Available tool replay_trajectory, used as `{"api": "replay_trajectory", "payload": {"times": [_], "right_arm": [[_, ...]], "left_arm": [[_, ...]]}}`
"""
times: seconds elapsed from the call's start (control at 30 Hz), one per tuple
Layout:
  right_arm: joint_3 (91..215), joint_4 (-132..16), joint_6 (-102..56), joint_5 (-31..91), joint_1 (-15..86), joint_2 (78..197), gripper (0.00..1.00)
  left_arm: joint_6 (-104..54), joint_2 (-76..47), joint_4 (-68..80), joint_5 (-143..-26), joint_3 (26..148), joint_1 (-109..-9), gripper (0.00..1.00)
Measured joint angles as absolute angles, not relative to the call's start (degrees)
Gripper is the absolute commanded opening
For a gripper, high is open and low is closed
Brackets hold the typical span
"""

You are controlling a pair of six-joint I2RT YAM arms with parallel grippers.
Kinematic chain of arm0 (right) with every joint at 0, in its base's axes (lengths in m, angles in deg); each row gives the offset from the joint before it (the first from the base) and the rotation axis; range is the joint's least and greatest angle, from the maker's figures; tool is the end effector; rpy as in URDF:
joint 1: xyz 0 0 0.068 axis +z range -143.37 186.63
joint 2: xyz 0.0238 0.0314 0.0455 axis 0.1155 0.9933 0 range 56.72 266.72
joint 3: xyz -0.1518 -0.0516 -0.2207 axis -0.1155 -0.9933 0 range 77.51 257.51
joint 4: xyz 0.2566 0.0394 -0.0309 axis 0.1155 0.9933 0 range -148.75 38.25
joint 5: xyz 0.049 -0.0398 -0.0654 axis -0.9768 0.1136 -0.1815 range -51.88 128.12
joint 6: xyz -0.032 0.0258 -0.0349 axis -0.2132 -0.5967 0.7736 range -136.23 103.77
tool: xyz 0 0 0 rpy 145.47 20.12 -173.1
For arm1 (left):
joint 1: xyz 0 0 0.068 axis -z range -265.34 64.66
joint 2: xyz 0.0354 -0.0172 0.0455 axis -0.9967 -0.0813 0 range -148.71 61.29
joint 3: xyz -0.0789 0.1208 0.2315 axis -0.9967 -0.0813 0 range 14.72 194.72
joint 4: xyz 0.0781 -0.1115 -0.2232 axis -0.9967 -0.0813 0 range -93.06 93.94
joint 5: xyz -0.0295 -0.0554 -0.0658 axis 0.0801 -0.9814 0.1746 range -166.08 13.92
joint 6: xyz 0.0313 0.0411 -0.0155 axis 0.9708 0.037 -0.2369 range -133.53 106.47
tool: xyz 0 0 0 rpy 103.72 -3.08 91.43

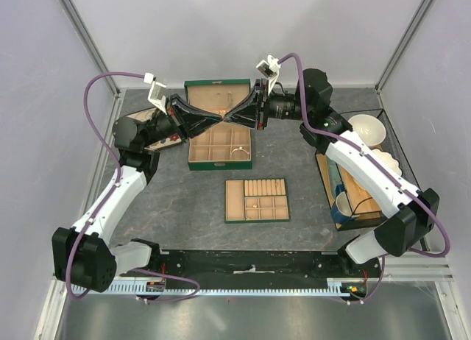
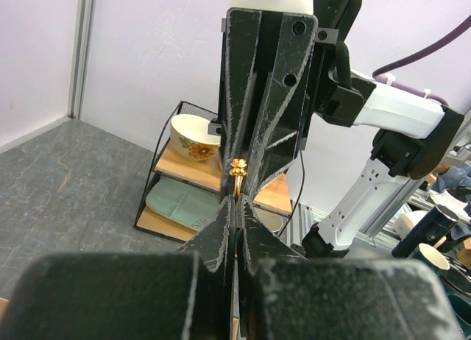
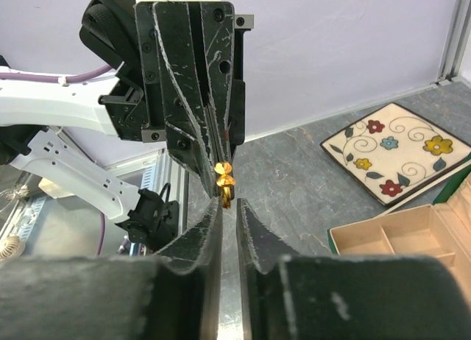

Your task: Organize the mixed jewelry

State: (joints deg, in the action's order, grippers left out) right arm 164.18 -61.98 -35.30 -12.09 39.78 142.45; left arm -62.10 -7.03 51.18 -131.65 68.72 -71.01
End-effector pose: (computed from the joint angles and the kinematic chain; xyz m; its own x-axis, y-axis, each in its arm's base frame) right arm 0.2704 0.2093 0.4477 -0.2666 0.0758 -0.9608 -0.9570 0.0972 0.2732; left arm 0.2386 -0.0913 0.4075 -0.2595 -0.3714 -0.8915 0.9313 0.1482 -0.3328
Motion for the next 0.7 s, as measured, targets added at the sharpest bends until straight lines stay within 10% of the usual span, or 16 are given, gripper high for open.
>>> {"api": "replay_trajectory", "payload": {"times": [0.7], "right_arm": [[163.5,-49.8,-26.3,-8.9,39.4,141.0,0.68]], "left_arm": [[-53.1,-6.0,38.0,-132.3,71.8,-70.8,0.01]]}}
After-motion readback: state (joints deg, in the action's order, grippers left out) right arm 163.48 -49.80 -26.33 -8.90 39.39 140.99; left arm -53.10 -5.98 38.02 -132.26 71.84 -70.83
